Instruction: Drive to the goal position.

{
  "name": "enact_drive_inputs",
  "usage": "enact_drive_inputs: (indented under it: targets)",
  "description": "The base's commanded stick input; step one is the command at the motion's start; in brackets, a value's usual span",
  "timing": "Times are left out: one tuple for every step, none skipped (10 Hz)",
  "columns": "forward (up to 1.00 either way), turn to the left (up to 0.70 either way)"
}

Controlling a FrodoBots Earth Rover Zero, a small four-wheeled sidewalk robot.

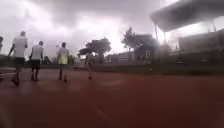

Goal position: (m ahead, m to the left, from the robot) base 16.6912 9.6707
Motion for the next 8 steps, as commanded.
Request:
enact_drive_inputs:
  targets:
    - [0.50,0.00]
    - [0.50,0.00]
    - [0.50,0.00]
    - [0.50,0.00]
    - [0.50,0.00]
    - [0.50,0.00]
    - [0.50,0.00]
    - [0.50,0.00]
